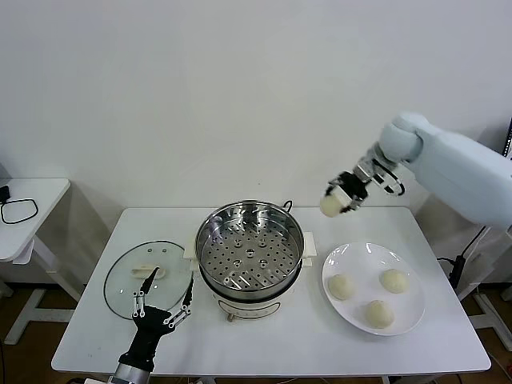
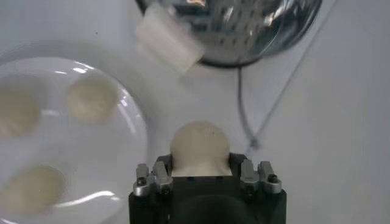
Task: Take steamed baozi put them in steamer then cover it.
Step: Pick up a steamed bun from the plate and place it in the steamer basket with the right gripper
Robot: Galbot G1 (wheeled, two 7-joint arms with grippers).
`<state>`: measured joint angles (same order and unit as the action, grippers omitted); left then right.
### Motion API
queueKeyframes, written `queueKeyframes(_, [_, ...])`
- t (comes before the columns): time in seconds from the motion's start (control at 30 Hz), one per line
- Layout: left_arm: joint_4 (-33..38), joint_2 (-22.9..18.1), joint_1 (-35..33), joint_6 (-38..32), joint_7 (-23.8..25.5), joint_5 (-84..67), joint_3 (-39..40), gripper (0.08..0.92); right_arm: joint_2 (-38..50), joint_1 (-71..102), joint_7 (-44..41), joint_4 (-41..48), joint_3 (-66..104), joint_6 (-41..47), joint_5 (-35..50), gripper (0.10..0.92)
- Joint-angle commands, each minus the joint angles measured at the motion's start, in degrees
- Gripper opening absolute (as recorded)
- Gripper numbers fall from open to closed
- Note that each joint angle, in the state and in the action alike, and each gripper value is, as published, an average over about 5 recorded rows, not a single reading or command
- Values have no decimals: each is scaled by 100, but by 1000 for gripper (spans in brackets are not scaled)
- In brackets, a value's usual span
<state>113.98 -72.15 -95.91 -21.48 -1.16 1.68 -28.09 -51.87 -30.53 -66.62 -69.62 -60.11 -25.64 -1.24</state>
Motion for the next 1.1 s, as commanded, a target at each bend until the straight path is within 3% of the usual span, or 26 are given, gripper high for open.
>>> queueKeyframes(0.03, [-2, 3, 6, -26, -7, -11, 14, 823, -888, -728, 110, -730, -597, -924, -197, 623])
queueKeyframes(0.23, [-45, -14, 3, -45, -6, -14, 16, 823, -1387, -202, 110, -525, -606, -953, -697, 619])
queueKeyframes(0.6, [-130, 2, 14, -120, -11, -42, -6, 823, -2286, 702, 147, 708, -320, -986, -1629, 619])
queueKeyframes(1.1, [-209, 35, 46, -189, -16, -105, -56, 823, -2799, 1060, 310, 1491, -137, -1125, -2038, 638])
